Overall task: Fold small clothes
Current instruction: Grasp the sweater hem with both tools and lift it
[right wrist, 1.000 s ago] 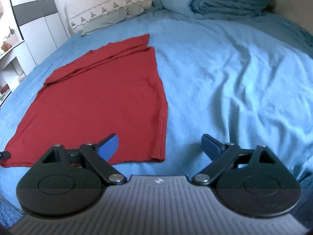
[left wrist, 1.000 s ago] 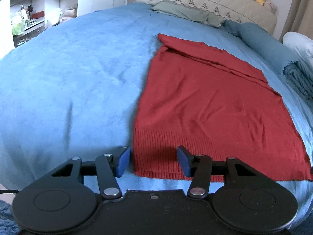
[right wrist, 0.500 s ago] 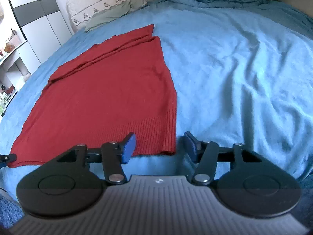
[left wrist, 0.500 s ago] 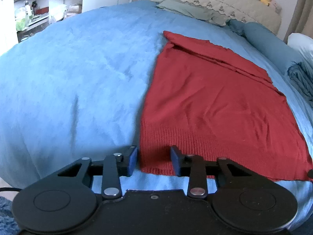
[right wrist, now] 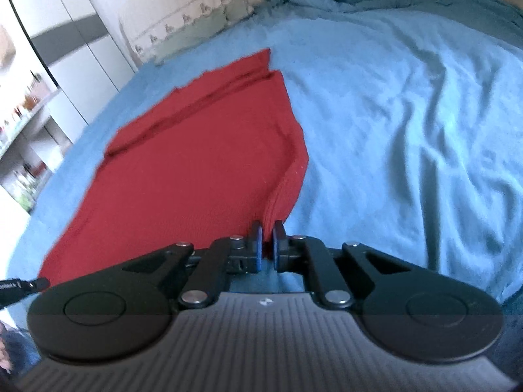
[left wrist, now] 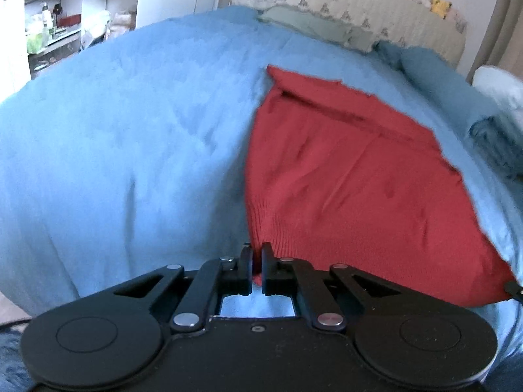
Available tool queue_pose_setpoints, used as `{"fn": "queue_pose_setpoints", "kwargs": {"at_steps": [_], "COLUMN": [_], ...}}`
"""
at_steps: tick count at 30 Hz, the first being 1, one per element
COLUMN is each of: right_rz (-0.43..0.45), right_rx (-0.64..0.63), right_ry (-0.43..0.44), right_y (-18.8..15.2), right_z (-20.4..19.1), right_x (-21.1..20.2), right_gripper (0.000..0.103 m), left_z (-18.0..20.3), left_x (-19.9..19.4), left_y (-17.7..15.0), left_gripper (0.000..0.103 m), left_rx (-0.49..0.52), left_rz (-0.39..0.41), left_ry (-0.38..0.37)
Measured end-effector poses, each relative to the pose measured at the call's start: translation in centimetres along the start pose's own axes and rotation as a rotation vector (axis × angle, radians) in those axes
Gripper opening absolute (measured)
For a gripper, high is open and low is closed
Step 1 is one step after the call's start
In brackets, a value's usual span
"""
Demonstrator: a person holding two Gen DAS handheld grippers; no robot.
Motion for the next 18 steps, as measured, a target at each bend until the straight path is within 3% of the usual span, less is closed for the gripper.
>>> {"fn": "queue_pose_setpoints", "kwargs": {"at_steps": [4, 10, 18], "right_rz": [0.054, 0.118, 0.180], "right_rx": [0.036, 0.077, 0.126], "right_ry": [0.062, 0.164, 0.205], "right_y": [2.9, 10.0, 23.5], "right_z": [-1.2, -3.8, -6.0], "right_x": [-1.4, -1.8, 3.2], "right_gripper": [0.021, 0.020, 0.020], "left_z": [1.0, 3.1, 5.4], "left_x": [-1.6, -2.2, 4.0], "left_y": [3.3, 11.5, 24.3], "left_gripper": [0.004, 0.004, 0.004], "left_rx": [-0.021, -0.056, -0.095], "left_rz": [0.051, 0.152, 0.242], "left_ry": [-0.039, -0.098, -0.047]}}
Point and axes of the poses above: each gripper's, at about its wrist camera, not at the fingertips, and x roughly the way its jaws point, z to its right, y to its top, the point moved 8 cm from there along x, roughly the way its jaws point, and after that the axes turned 2 degrees about z, right-handed, at the moved point
